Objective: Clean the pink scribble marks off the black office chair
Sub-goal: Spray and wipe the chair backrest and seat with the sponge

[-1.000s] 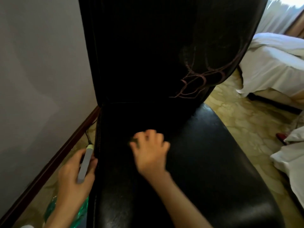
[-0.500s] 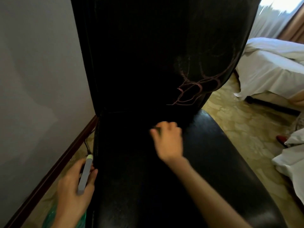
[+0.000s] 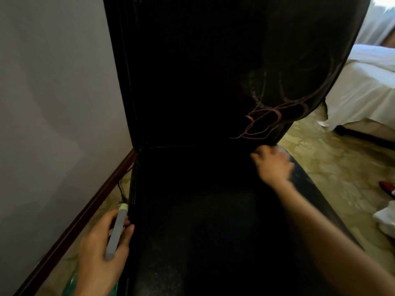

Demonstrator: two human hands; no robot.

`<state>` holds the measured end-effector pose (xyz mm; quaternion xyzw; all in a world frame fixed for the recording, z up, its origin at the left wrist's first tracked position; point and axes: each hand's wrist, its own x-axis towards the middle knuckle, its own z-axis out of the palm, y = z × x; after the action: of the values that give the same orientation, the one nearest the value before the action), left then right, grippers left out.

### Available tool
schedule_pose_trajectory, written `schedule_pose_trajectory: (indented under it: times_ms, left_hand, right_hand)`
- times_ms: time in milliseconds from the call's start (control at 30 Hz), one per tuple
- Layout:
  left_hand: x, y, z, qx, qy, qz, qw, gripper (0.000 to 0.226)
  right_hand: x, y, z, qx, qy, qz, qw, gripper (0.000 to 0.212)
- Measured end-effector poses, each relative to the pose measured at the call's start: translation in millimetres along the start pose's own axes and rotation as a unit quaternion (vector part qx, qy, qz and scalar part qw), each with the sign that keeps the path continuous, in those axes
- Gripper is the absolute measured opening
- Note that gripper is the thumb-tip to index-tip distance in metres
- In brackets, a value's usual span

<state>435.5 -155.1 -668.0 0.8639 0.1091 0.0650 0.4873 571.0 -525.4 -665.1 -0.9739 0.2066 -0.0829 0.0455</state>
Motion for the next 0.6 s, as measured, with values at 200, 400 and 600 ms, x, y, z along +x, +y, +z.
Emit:
schedule_pose_trajectory:
  times_ms: [200,400,600]
  left_hand:
    - [-2,3,2,0.040,0.007,0.015,0.999,0.040]
    - [-1,9,2,0.026,0.004,-0.015,1.000,0.044]
    - [3,10,-4,0.030,-0.003,-0.016,0.999,0.042]
  right_hand:
    - [15,56,-13,0.029,-0.014,0.106,0.994,0.040]
    - [-54,-128,3,0.092,0.034,-0.200,0.975,0.034]
    - [-91,-253,20,0.101,-0.046,-0.219,0.969,0.039]
